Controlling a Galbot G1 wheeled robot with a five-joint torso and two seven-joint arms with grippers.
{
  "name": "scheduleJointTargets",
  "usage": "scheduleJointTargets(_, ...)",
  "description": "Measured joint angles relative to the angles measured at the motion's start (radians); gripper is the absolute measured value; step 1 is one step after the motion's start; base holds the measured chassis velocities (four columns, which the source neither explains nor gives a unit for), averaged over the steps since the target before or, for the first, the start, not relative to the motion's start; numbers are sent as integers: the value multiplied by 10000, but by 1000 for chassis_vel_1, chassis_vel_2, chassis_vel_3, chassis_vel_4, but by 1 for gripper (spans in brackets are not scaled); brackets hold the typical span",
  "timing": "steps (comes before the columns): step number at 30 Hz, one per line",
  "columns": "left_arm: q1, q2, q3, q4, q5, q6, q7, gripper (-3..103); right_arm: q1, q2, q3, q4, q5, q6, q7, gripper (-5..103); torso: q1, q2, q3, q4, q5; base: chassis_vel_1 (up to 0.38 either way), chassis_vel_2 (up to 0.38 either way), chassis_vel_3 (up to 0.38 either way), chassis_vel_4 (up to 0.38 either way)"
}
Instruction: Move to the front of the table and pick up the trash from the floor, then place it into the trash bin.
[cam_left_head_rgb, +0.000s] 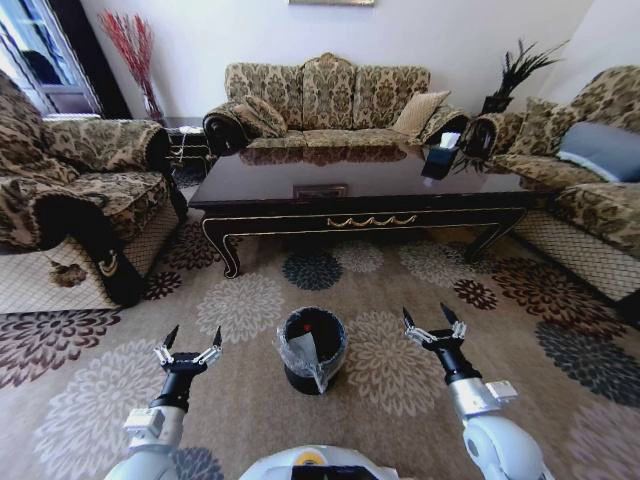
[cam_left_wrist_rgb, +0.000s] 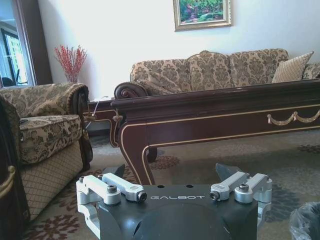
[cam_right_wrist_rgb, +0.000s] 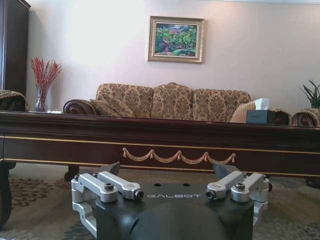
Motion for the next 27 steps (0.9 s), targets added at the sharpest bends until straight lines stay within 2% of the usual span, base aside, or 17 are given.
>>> scheduleJointTargets(27, -34, 28, 13, 20, -45, 45, -33, 100, 6, -18, 3, -2, 28, 0, 0, 100, 1, -2, 1, 1, 0, 17, -13, -15, 18)
